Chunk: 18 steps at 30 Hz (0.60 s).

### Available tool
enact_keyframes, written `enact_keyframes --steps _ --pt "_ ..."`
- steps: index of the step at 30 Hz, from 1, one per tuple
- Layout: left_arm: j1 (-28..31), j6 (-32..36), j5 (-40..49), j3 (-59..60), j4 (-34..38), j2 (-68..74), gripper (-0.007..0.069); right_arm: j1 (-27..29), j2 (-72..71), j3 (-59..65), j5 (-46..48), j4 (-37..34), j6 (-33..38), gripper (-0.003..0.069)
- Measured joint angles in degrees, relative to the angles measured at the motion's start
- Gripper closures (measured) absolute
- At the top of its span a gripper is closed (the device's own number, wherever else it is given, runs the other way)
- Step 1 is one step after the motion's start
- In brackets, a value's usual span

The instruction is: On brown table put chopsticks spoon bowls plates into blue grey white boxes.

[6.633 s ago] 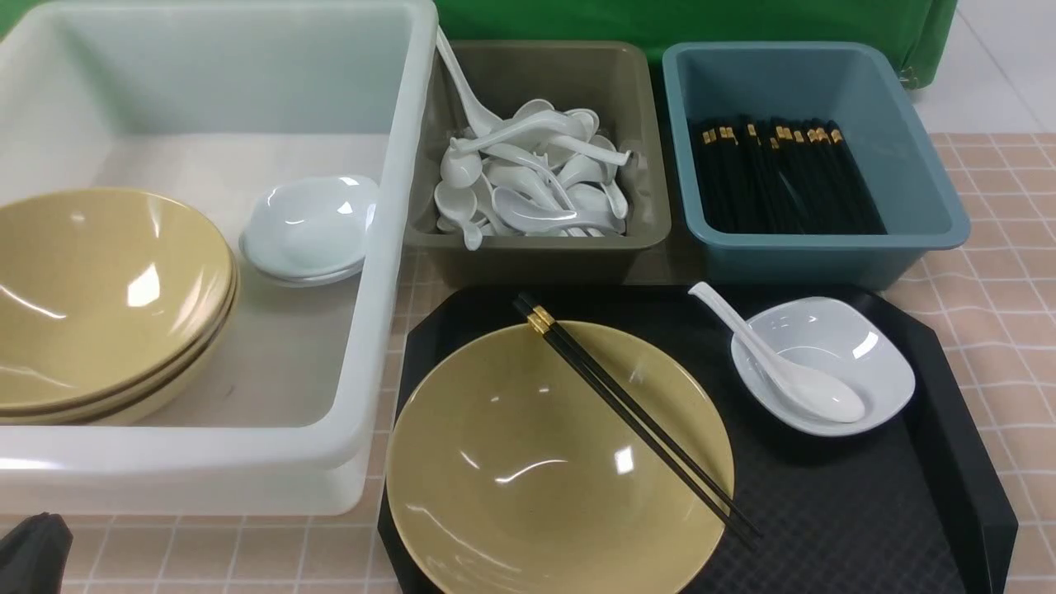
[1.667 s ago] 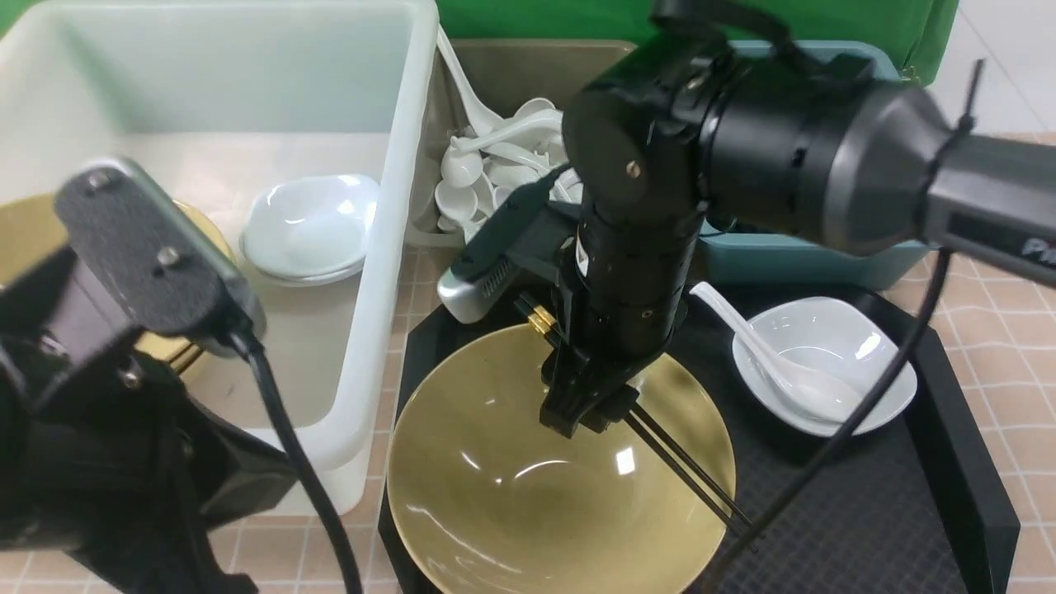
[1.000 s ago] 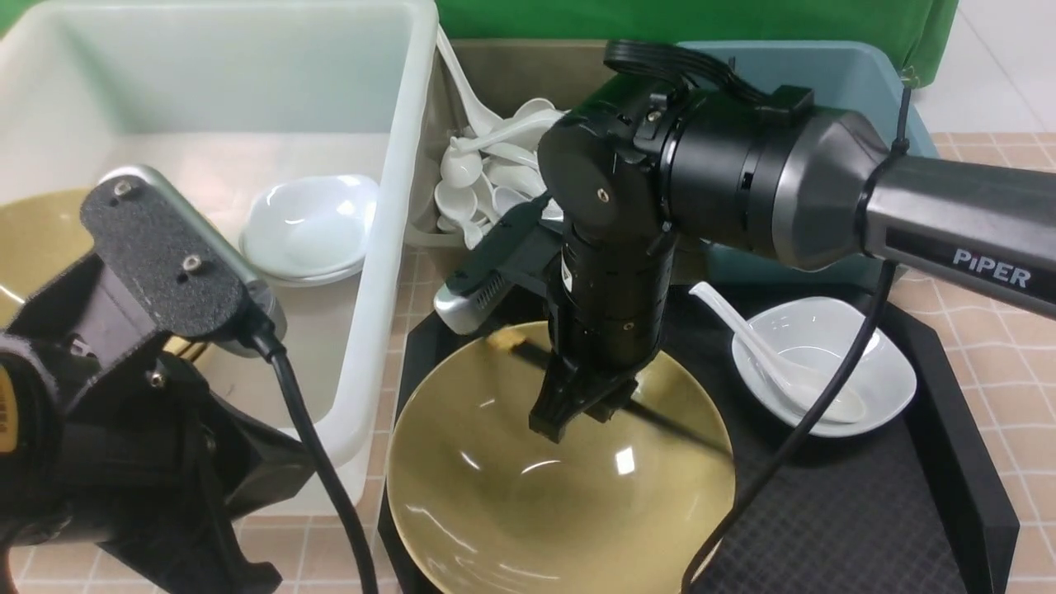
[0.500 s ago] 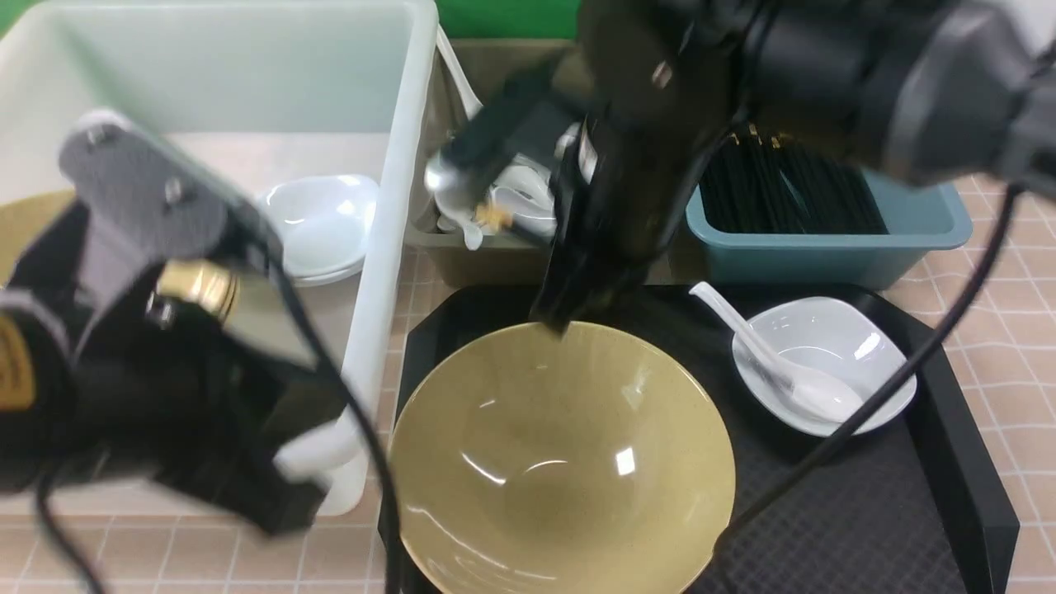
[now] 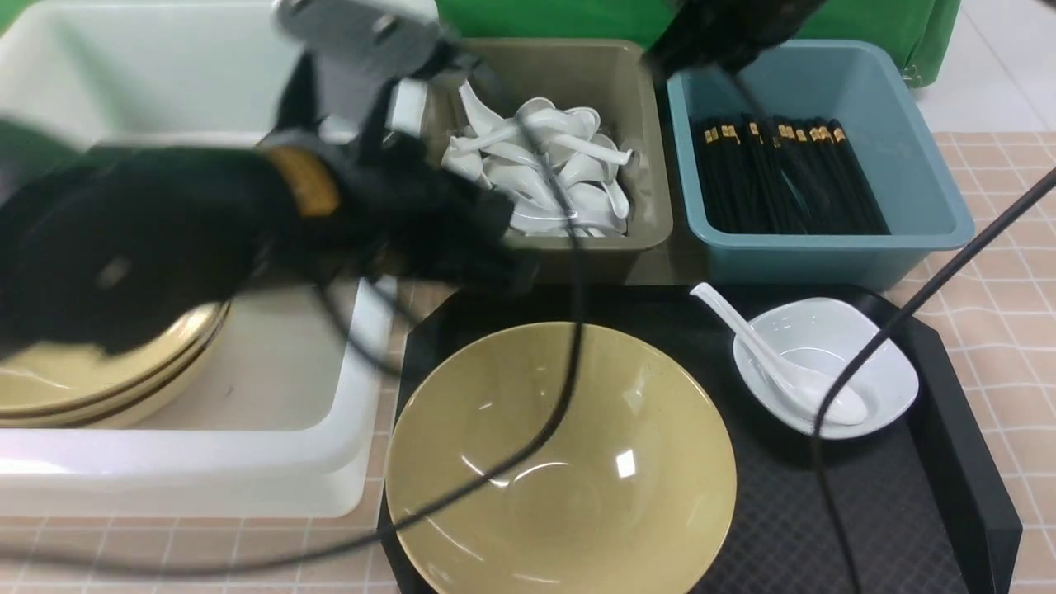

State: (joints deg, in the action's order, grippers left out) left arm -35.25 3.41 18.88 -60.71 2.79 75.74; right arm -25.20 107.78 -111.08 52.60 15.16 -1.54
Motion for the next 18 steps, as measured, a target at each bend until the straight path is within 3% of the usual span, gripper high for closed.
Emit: enact_keyframes --steps 4,10,14,18 --pt "1.63 3.63 -0.06 -11.26 -0.65 8.51 0.0620 6.08 3.03 -0.11 -11.02 0.33 -7.80 0.0504" --pt "3.86 6.88 -0.41 -23.58 -0.90 17.51 0.0620 10.95 9.25 -0.11 -20.02 0.38 -15.07 0.0504" --pt "4.19 7.29 -0.53 -24.72 -0.90 18.17 0.0620 13.10 13.29 -0.11 -22.14 0.38 -18.44 0.0504" --pt "4.19 7.70 0.65 -24.87 -0.90 18.17 0.0620 14.36 15.86 -0.11 -21.19 0.32 -20.44 0.0459"
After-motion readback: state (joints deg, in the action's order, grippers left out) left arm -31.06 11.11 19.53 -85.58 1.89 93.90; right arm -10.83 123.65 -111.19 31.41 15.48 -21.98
